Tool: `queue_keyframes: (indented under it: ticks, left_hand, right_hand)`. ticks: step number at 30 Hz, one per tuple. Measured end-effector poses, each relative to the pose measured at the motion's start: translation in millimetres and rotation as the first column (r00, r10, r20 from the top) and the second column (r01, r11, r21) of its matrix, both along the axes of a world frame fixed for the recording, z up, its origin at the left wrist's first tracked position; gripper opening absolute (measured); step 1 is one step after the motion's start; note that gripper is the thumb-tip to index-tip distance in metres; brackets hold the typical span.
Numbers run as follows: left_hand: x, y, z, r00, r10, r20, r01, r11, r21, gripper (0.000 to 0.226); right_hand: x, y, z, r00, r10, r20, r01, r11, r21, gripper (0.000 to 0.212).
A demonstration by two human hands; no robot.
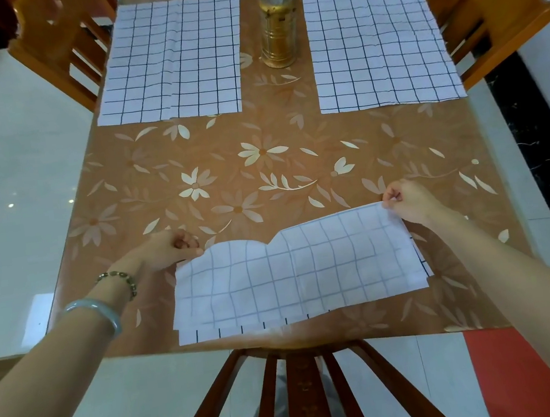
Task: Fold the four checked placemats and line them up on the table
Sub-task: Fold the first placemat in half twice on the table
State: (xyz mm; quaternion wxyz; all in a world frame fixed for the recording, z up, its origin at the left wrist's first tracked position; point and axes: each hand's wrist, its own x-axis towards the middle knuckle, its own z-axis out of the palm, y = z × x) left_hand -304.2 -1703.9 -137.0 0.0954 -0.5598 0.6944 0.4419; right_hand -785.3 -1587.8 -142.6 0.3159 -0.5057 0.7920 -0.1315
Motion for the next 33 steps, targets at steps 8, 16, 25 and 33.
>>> queue_keyframes:
  ticks: [8, 16, 25, 33]
  left_hand:
    - [-20, 19, 4, 0.995, -0.041, -0.091, 0.048, 0.996, 0.08, 0.014]
    - [-40, 22, 3, 0.995, -0.1, -0.026, 0.102, 0.991, 0.091, 0.017]
    - [-11, 2, 14, 0.99, 0.126, -0.058, -0.123, 0.991, 0.044, 0.02]
    - [8, 2, 18, 0.941, 0.317, -0.121, -0.272, 0.918, 0.287, 0.039]
  right_hand:
    - [-9, 8, 2, 0.987, -0.103, 0.123, 0.11, 0.993, -0.052, 0.012]
    - [-9, 10, 3, 0.944, -0.21, 0.254, 0.248, 0.96, -0.127, 0.023]
    - [-7, 11, 4, 0.927, -0.297, 0.231, 0.322, 0.943, -0.079, 0.004]
    - [-17, 17, -2, 0.913, -0.315, 0.259, 0.333, 0.943, -0.028, 0.017]
